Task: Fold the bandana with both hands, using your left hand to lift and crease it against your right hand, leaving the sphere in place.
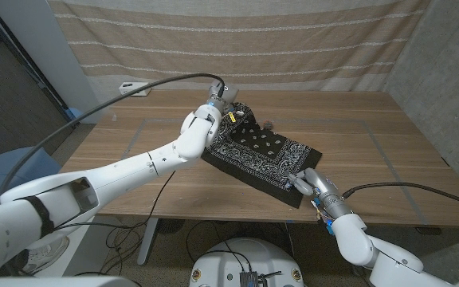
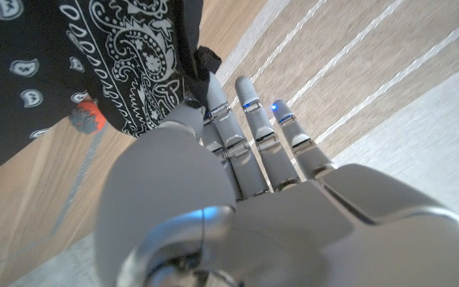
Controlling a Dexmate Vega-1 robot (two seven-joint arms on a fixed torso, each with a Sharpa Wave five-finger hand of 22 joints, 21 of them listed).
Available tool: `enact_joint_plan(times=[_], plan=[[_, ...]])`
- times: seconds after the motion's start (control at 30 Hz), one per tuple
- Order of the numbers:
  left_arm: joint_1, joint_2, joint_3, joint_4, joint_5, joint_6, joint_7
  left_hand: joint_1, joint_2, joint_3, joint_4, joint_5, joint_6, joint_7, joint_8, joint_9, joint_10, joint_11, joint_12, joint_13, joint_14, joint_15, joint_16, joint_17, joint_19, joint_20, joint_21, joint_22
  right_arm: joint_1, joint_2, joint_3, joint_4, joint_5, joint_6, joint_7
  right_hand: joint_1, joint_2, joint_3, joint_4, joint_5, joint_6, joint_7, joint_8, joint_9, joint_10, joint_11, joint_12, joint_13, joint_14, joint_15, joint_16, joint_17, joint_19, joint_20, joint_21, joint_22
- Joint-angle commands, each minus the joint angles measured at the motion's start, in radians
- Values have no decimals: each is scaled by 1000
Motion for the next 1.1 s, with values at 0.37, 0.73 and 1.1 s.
enact_joint_plan(times=[0.37, 0.73, 1.1], plan=[[-30, -139, -84, -9, 147, -385, -86, 20, 2, -9, 0, 12, 44, 3, 1, 7, -30, -22, 21, 23, 3, -138, 1, 16, 2, -13, 15, 9, -21, -2, 4, 70, -7, 105, -28, 18, -12, 4, -26, 0, 33, -2, -5, 2, 60, 32, -5, -1, 5, -9, 1, 2, 10, 7, 7, 3], [-115, -268, -41, 123, 94, -492, -41, 25, -1, -12, 2, 17, 50, 13, -2, 8, -25, -18, 35, 36, 8, -135, 0, 23, -1, -13, 23, 12, -26, 5, 17, 108, 4, 151, -31, 28, -12, 7, -41, -1, 42, 0, -10, 2, 69, 32, -7, -1, 3, -13, -2, 2, 11, 7, 7, 3], [-179, -333, 19, 197, -11, -600, -36, 22, -2, -14, 6, 19, 51, 11, -6, 8, -26, -20, 44, 48, 10, -132, -7, 24, -2, -14, 32, 15, -34, 11, 31, 132, 16, 179, -35, 31, -10, 5, -47, -2, 44, 0, -16, 2, 71, 33, -11, -1, 0, -12, -3, 5, 11, 6, 6, 3]])
